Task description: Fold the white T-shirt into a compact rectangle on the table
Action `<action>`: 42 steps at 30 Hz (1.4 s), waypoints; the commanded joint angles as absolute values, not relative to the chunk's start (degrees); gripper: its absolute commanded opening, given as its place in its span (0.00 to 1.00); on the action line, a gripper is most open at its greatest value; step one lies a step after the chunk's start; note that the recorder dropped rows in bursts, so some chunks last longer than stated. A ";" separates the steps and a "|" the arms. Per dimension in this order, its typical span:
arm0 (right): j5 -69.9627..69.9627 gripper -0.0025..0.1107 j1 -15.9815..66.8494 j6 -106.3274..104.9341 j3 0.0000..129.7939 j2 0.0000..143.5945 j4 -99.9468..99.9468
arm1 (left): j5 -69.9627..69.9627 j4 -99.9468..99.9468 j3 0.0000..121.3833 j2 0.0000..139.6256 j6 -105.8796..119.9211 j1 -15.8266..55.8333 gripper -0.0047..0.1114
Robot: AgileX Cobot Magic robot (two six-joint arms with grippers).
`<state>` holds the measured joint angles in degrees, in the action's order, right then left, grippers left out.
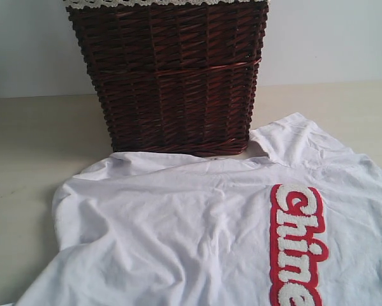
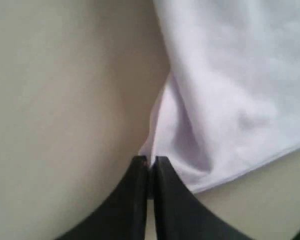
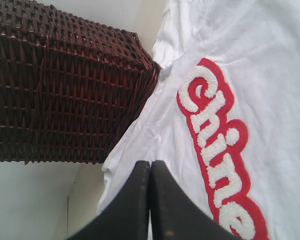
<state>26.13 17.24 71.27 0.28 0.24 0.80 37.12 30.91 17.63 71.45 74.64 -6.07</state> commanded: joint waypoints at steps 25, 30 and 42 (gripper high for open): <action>25.58 0.02 17.22 71.01 0.22 0.00 0.38 | 65.77 29.10 29.24 49.92 94.08 -7.44 0.04; 25.58 0.02 17.22 71.01 0.22 0.00 0.38 | 65.66 29.41 33.60 48.80 92.63 -7.44 0.04; 25.58 0.02 17.22 71.01 0.22 0.00 0.38 | 69.96 38.38 40.07 46.32 82.77 -7.44 0.04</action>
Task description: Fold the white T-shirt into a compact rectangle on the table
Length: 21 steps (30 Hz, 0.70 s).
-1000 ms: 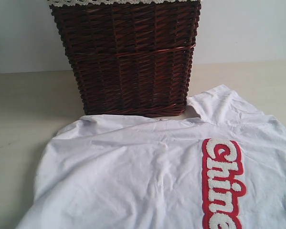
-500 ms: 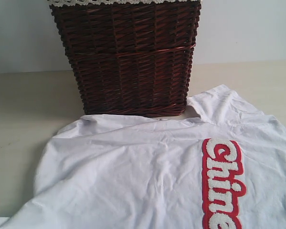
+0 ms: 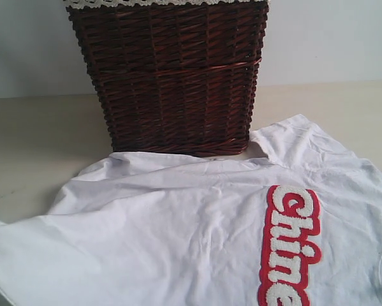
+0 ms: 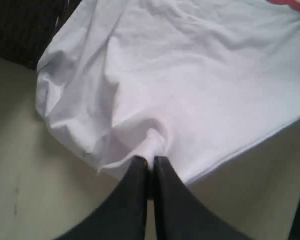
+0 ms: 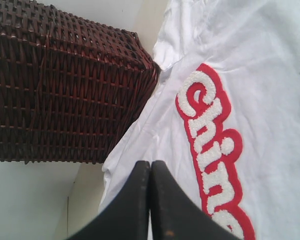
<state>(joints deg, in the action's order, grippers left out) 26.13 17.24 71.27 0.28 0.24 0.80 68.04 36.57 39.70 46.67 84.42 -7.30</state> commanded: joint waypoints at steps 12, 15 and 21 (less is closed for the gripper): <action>25.58 0.02 17.22 71.01 0.22 0.00 0.38 | 69.96 29.40 38.72 46.45 79.51 -7.44 0.11; 25.58 0.02 17.22 71.01 0.22 0.00 0.38 | 69.96 34.50 38.72 46.45 71.98 -7.44 0.49; 25.58 0.02 17.22 71.01 0.22 0.00 0.38 | 60.94 37.29 38.72 48.38 78.88 -7.44 0.73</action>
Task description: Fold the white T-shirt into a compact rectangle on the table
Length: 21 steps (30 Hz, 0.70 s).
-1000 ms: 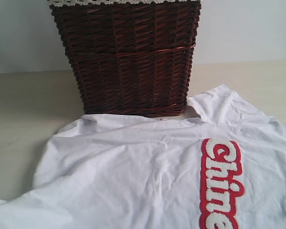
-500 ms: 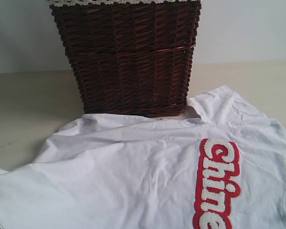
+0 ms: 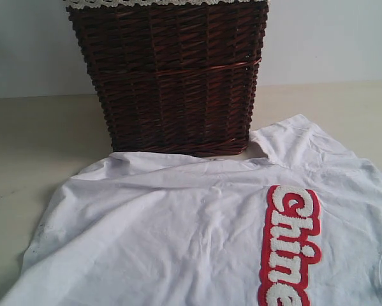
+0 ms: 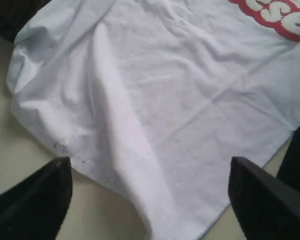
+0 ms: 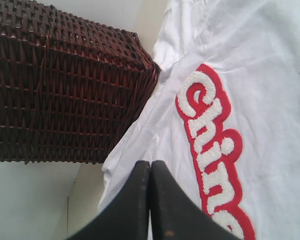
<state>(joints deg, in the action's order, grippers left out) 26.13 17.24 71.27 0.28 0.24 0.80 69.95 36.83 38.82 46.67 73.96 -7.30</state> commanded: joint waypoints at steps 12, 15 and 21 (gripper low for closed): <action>25.58 0.02 17.22 71.01 0.22 0.00 0.38 | 29.91 74.58 38.68 85.10 93.86 -6.09 0.04; 25.58 0.02 17.22 71.01 0.22 0.00 0.38 | 31.24 77.68 38.68 91.25 104.35 -3.70 0.04; 25.58 0.02 17.22 71.01 0.22 0.00 0.38 | 35.73 88.58 39.62 100.18 120.19 -0.37 0.04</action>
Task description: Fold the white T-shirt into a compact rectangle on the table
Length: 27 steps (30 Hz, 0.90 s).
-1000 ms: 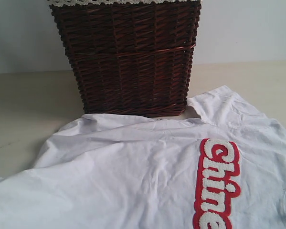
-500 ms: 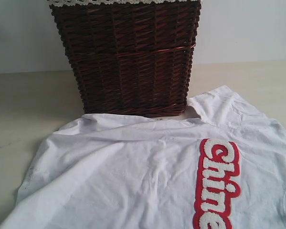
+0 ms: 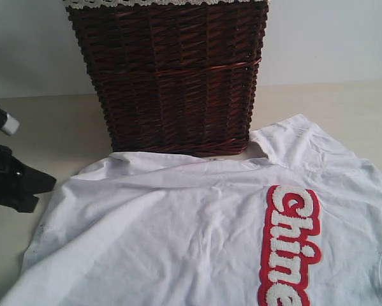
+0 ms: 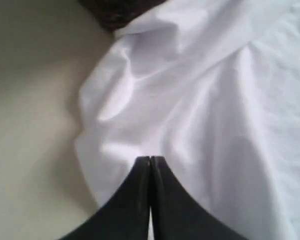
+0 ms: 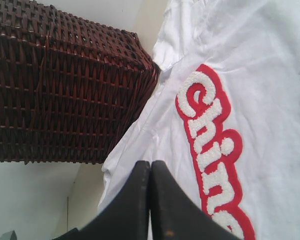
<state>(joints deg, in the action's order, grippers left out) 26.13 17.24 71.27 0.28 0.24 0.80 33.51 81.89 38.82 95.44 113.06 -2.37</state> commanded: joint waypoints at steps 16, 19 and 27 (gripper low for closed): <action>25.58 0.02 17.22 71.01 0.22 0.00 0.38 | 25.92 81.99 47.62 112.37 120.19 0.57 0.04; 25.58 0.02 17.22 71.01 0.22 0.00 0.38 | 25.76 81.60 47.30 112.37 120.19 0.57 0.04; 25.58 0.02 17.22 71.01 0.22 0.00 0.38 | 5.44 83.07 47.00 110.89 115.86 0.44 0.04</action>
